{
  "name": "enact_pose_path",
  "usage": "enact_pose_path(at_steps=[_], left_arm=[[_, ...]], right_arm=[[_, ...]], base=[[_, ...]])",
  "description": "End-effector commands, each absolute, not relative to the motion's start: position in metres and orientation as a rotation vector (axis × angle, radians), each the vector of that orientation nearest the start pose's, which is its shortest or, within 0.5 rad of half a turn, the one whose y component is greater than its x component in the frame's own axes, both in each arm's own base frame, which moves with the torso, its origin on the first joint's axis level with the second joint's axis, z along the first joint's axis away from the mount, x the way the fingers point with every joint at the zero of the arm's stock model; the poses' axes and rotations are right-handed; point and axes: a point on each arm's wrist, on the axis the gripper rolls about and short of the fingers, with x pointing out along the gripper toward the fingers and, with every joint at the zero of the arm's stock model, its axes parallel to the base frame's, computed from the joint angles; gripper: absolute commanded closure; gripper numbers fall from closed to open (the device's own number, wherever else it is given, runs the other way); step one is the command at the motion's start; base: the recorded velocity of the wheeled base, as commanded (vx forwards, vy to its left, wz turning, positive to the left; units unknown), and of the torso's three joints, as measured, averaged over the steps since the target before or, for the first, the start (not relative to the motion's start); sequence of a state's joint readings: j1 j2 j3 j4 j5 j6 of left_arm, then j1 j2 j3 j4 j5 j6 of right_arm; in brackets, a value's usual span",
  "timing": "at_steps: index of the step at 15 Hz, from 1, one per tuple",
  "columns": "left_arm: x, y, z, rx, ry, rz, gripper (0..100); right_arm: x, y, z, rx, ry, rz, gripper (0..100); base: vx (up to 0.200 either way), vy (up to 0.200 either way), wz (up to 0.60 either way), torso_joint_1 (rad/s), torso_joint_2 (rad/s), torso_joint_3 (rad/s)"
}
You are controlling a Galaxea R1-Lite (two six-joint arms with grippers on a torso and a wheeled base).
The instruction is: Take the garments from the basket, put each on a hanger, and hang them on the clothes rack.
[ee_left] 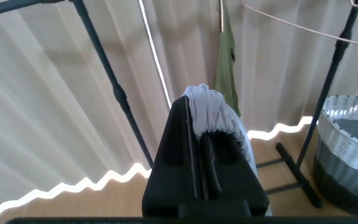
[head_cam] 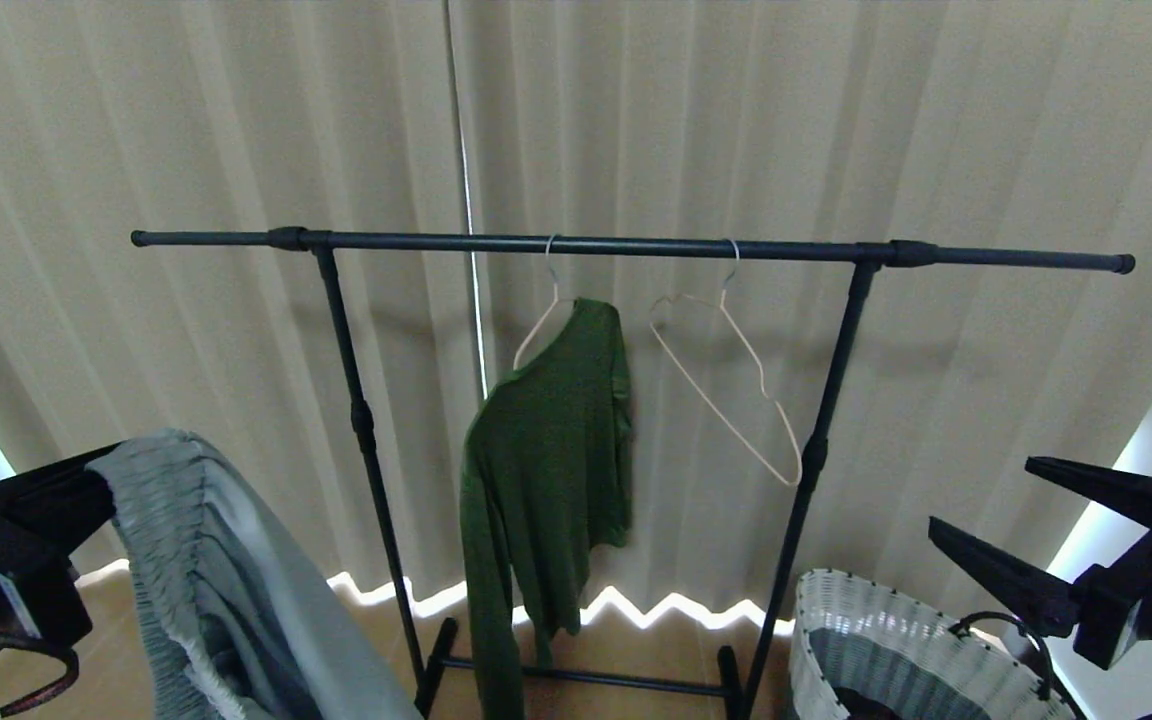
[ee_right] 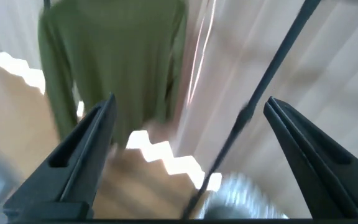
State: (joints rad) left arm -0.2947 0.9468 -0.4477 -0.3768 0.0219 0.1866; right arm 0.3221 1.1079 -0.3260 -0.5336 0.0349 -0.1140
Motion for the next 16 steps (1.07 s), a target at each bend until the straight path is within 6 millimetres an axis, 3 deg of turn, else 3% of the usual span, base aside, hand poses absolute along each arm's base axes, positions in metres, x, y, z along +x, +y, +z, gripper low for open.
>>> enact_pose_path(at_steps=[1,5,8,10,13,16], left_arm=[[0.101,-0.031,0.210,0.202,0.078,-0.314,100],[0.091,-0.028,0.194,0.203,0.102,-0.355,100],[0.094,-0.028,0.199,0.194,0.066,-0.352,100],[0.104,-0.029,0.201,0.192,0.058,-0.335,100],[0.138,-0.024,0.190,0.189,0.135,-0.248,100],[0.155,-0.023,0.182,0.168,0.130,-0.224,100]], right_arm=[[0.135,0.044,0.193,-0.136,0.239,0.358,0],[0.140,0.046,0.200,-0.119,0.297,0.356,0],[0.153,0.049,0.201,-0.119,0.315,0.353,0],[0.157,0.049,0.201,-0.121,0.322,0.341,0],[0.165,0.044,0.206,-0.114,0.321,0.300,0],[0.164,0.044,0.204,-0.118,0.326,0.301,0]], base=[[0.000,0.000,0.00,0.271,-0.54,-0.286],[0.000,0.000,0.00,0.080,-0.17,-0.082],[0.000,0.000,0.00,0.000,0.00,0.000],[0.000,0.000,0.00,0.000,0.00,0.000],[0.000,0.000,0.00,0.000,0.00,0.000],[0.067,0.000,0.00,0.001,0.00,0.001]])
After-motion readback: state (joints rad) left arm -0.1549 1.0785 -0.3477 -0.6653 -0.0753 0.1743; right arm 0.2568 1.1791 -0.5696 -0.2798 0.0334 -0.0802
